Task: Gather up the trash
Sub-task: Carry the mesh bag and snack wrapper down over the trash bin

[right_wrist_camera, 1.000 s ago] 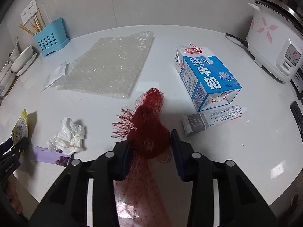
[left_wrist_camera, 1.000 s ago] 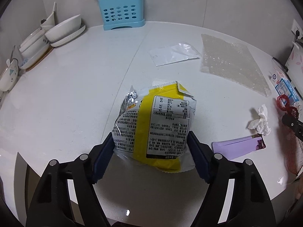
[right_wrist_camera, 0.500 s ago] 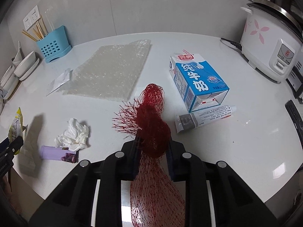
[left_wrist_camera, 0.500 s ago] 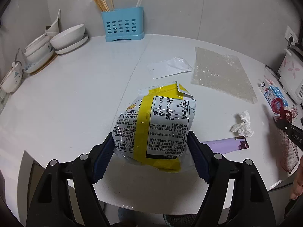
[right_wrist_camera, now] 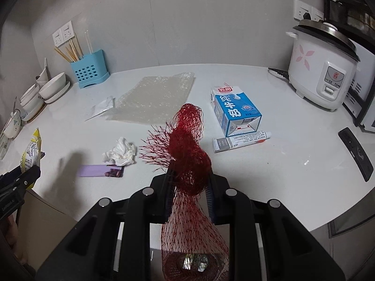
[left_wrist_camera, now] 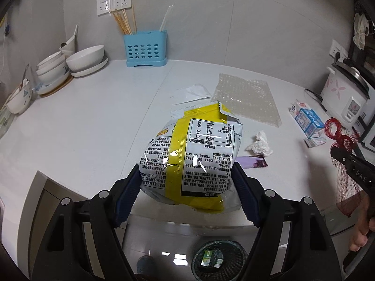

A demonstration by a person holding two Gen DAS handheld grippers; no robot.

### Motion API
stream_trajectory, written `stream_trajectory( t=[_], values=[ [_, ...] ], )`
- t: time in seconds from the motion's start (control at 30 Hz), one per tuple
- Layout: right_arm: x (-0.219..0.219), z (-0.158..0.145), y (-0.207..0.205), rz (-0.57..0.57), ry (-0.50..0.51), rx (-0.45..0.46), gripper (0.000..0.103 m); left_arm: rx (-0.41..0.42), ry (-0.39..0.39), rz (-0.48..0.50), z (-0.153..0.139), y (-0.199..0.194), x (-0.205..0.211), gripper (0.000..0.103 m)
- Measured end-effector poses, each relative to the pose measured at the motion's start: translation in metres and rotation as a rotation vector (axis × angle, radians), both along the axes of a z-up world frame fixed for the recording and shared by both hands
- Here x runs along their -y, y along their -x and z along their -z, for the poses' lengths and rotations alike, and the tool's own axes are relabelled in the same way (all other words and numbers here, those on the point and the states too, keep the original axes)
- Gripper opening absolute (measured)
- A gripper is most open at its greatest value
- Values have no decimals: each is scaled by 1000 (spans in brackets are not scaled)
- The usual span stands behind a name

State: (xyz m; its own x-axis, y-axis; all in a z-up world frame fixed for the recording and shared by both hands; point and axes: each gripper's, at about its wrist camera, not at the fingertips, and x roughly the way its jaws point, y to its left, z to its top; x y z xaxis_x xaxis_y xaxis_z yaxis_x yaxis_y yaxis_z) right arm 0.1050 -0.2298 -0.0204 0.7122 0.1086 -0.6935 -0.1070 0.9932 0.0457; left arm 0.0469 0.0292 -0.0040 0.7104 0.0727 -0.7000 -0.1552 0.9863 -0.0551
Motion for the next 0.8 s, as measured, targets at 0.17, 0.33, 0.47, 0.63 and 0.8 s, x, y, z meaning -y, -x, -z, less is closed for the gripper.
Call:
stream_trajectory(
  t=[0.17, 0.33, 0.47, 0.63, 0.8],
  values=[
    [-1, -9, 42, -38, 2, 61, 22, 45, -7, 40, -11, 34, 22, 74],
    [3, -10, 89, -65, -7, 111, 22, 87, -8, 69, -15, 72, 44, 74],
    [8, -2, 125, -82, -21, 133, 22, 91, -17, 92, -3, 98, 61, 74],
    [11, 17, 162, -100, -17, 148, 22, 83, -23, 104, 24, 125, 73, 74],
    [16, 53, 191, -113, -28, 122, 22, 60, -13, 98, 62, 147, 76, 74]
  ],
)
